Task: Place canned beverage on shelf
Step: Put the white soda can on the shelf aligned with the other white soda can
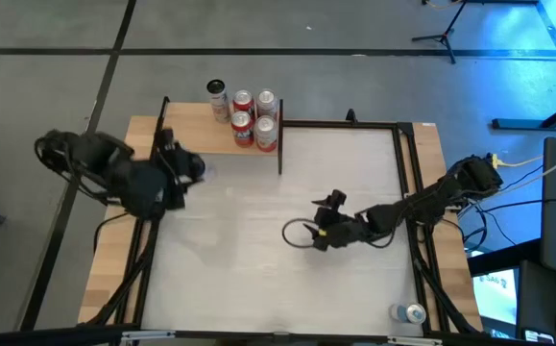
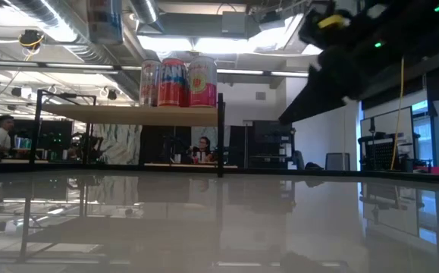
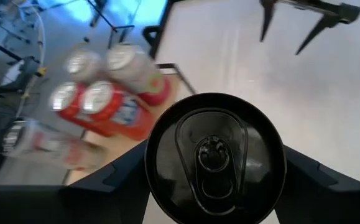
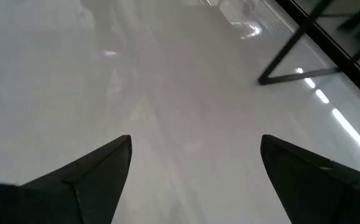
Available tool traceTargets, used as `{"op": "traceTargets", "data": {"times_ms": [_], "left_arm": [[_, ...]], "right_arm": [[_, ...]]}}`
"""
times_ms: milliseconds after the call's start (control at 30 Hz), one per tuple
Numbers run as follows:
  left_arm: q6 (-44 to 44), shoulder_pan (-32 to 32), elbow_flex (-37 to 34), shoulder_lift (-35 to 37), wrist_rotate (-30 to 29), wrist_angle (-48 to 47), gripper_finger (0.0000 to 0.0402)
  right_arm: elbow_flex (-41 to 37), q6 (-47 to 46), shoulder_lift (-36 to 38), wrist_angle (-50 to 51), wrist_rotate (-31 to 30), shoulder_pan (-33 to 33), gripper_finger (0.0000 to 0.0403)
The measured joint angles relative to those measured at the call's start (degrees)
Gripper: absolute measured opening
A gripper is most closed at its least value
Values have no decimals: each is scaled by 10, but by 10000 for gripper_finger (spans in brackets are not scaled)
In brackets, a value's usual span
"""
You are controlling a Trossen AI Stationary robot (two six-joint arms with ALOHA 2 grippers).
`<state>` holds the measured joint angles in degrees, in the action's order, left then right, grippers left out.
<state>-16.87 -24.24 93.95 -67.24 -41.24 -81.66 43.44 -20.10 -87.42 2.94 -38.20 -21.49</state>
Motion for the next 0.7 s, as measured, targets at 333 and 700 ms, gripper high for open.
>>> {"op": "traceTargets", "data": {"times_ms": [333, 700], "left_arm": [[254, 252, 0, 52, 208, 96, 244], [394, 501, 0, 1, 407, 140, 244]], "right_arm": [[0, 45, 0, -4, 18, 65, 356], [0, 89, 0, -12, 18, 112, 356]]}}
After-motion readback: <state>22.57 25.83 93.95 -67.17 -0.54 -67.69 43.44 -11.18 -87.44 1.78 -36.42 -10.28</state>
